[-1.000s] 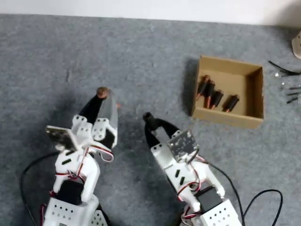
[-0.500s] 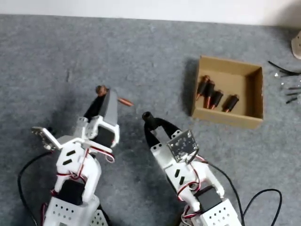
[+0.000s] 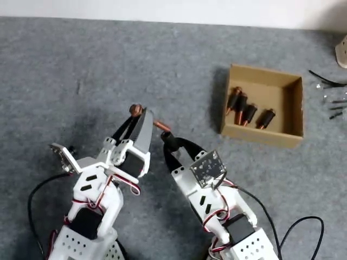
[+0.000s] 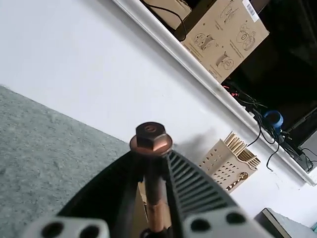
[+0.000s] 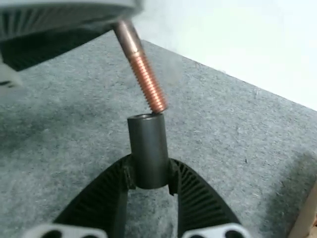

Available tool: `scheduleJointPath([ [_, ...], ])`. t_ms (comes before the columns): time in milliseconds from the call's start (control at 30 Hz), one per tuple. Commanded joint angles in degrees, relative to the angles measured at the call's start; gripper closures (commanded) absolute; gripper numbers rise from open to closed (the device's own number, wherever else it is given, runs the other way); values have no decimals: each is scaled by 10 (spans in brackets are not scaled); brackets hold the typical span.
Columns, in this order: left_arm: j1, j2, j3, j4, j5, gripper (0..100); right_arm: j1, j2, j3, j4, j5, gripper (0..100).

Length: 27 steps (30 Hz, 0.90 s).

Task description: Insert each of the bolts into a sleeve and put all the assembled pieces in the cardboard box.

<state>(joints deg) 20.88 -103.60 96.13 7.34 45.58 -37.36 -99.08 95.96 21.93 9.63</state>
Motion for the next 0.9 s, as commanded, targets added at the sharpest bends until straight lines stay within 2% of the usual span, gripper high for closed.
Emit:
scheduleJointPath([
  [0, 17, -8, 5, 15, 4, 993, 0, -2, 64, -9, 10, 992],
  [133, 18, -8, 6, 16, 4, 993, 9, -2, 63, -9, 47, 992],
  [233, 21, -7, 10, 18, 4, 993, 9, 0, 63, -9, 47, 992],
  [367, 31, -7, 4, 62, 4, 993, 10, 0, 63, -9, 48, 992],
  [600, 35, -7, 0, 69, 4, 993, 22, -2, 63, -11, 48, 992],
  [733, 69, -7, 0, 89, 4, 993, 22, -2, 62, -11, 48, 993],
  [867, 80, -7, -19, 121, -27, 993, 23, -2, 63, -10, 48, 993],
])
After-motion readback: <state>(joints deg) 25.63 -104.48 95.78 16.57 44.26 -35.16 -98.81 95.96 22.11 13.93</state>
